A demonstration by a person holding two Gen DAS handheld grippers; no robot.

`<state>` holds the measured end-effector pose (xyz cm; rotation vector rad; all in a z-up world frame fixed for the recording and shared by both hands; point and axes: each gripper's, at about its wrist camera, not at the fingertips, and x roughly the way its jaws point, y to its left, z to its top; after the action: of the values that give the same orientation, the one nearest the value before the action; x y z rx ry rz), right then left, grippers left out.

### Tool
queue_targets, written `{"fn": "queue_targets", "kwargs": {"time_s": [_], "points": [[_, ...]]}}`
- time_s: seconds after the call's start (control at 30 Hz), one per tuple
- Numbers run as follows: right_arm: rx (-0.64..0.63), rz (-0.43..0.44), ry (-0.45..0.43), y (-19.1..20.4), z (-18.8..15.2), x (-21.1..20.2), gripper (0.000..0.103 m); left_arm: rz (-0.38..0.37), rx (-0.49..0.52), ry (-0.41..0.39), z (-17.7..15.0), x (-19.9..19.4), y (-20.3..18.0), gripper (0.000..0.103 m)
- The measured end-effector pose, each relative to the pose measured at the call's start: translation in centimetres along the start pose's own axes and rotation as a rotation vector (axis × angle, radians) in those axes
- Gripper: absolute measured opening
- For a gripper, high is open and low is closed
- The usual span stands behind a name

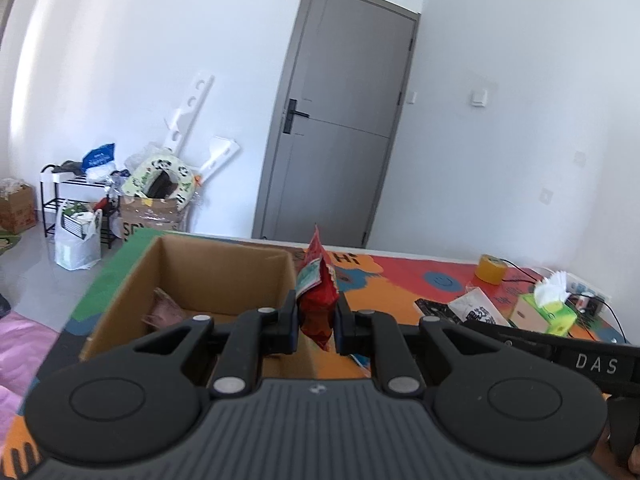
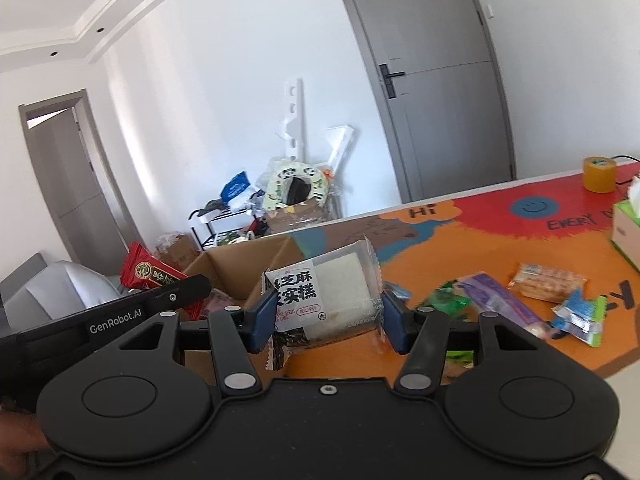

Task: Organize snacks
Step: 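Carry both snacks over the cardboard box and open both tools to release them, then move both open tools back toward the remaining snacks on the table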

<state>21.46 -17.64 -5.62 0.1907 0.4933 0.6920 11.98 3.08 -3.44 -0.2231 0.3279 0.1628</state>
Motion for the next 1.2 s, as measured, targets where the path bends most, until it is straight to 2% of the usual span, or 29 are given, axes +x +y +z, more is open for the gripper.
{"fn": "queue_targets", "kwargs": {"time_s": [0.4,0.7,0.8,0.87,0.93,1.03,1.1,1.13,1.2], "points": [[-0.038,0.086,0.015,4.2,1.7,3.2,0.054,0.075,-0.038,-0.020,1.8,-0.3,4.1,0.015],[-0.057,0.120,0.037,6.8,2.5,5.8,0.054,0.075,-0.102,0.042,1.2,1.5,7.0,0.016],[-0.062,0.125,0.046,7.4,2.2,6.3,0.054,0.077,-0.118,0.050,0.8,2.1,7.5,0.030],[-0.063,0.129,0.054,7.8,1.9,6.6,0.055,0.102,-0.123,0.070,0.9,2.2,7.9,0.051],[-0.058,0.135,0.059,8.0,1.7,6.8,0.054,0.134,-0.118,0.060,1.1,1.7,8.2,0.056],[-0.051,0.141,0.070,8.2,1.8,7.4,0.054,0.156,-0.104,0.017,1.7,0.3,8.5,0.071],[-0.052,0.161,0.071,8.5,1.9,7.5,0.056,0.193,-0.113,0.002,1.9,-0.2,8.9,0.076],[-0.056,0.178,0.073,8.8,1.9,7.5,0.058,0.202,-0.125,-0.003,2.0,-0.4,9.2,0.077],[-0.037,0.186,0.067,8.8,2.1,7.4,0.073,0.217,-0.145,-0.003,2.0,-0.7,9.4,0.079]]}}
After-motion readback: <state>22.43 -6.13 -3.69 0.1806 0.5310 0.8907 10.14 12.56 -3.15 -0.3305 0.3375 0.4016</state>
